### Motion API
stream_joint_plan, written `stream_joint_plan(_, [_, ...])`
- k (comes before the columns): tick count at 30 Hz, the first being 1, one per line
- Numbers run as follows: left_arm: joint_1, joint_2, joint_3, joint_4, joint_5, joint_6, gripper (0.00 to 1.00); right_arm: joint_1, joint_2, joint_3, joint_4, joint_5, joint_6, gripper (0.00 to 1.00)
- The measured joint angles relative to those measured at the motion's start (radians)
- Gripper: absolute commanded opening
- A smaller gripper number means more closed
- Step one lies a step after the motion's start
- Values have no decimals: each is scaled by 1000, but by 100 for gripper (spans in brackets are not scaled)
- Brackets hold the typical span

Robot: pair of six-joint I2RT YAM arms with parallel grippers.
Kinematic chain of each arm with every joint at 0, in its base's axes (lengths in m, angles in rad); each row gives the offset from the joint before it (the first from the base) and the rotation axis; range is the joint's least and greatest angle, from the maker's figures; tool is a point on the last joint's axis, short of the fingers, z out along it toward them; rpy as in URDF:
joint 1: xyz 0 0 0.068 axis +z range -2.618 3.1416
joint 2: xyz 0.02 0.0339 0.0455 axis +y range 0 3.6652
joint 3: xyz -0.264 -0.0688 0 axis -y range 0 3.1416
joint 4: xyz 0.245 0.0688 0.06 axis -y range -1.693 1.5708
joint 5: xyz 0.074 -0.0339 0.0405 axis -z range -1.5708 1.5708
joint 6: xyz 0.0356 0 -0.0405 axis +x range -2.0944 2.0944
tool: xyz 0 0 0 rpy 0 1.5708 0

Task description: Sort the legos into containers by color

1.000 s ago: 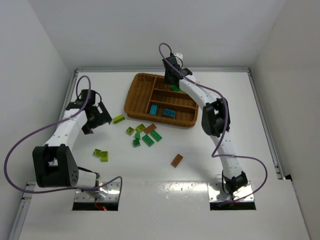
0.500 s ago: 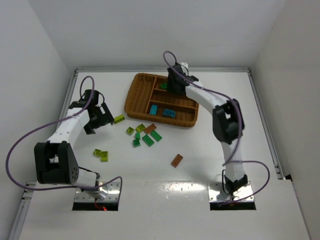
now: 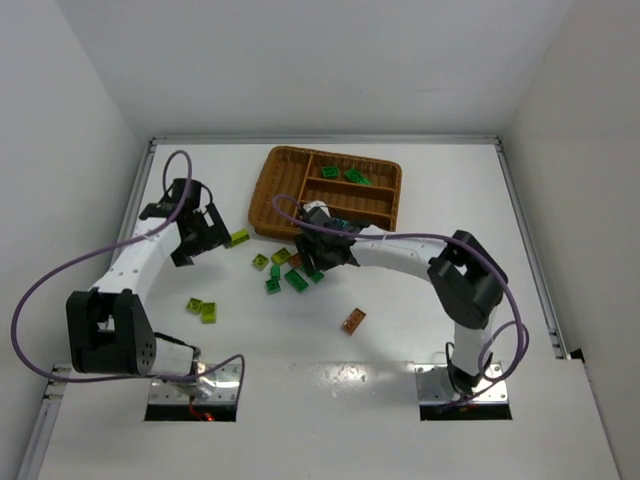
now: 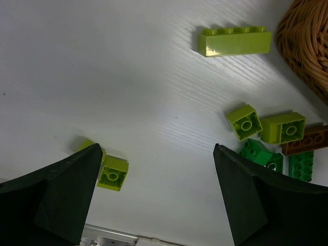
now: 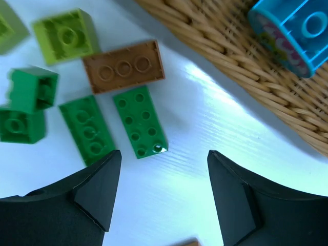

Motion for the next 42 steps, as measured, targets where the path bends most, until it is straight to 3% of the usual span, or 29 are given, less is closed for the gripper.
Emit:
stream_joint_plan(11, [-12,-10,-15,12,5,-8,97,-2,72,-2,27,-43,-29,69])
stream_joint_plan(17, [-19,-10,-24,17,10,-12,97,0,145,22,41,-50,-35,63])
stream_joint_plan(20, [-19,-10,-24,18,11,-15,97,0,147,31,45,-54,-35,59])
stream_joint_plan(24, [-19,-10,-24,20,11,-15,97,0,148,30,41,-46,-39,29])
stream_joint_plan(25, [-19,-10,-24,20,11,-15,97,0,148,29,42,-39,-41,26])
stream_joint_plan(30, [-19,-10,-23,21,11,-14,97,0,100,0,24,13,-37,25])
stream_joint_plan(35, [-19,-10,-3,16,10,-5,97,-24,-68,-4,-25,71,-28,25])
stream_joint_plan(38, [-19,-9,24,19,5,1,97,-80,-116,76,-63,112,-14,25])
stream_joint_plan(42, [-19,-8,34,23,-6,2,97,-207,8,333,-102,148,11,25])
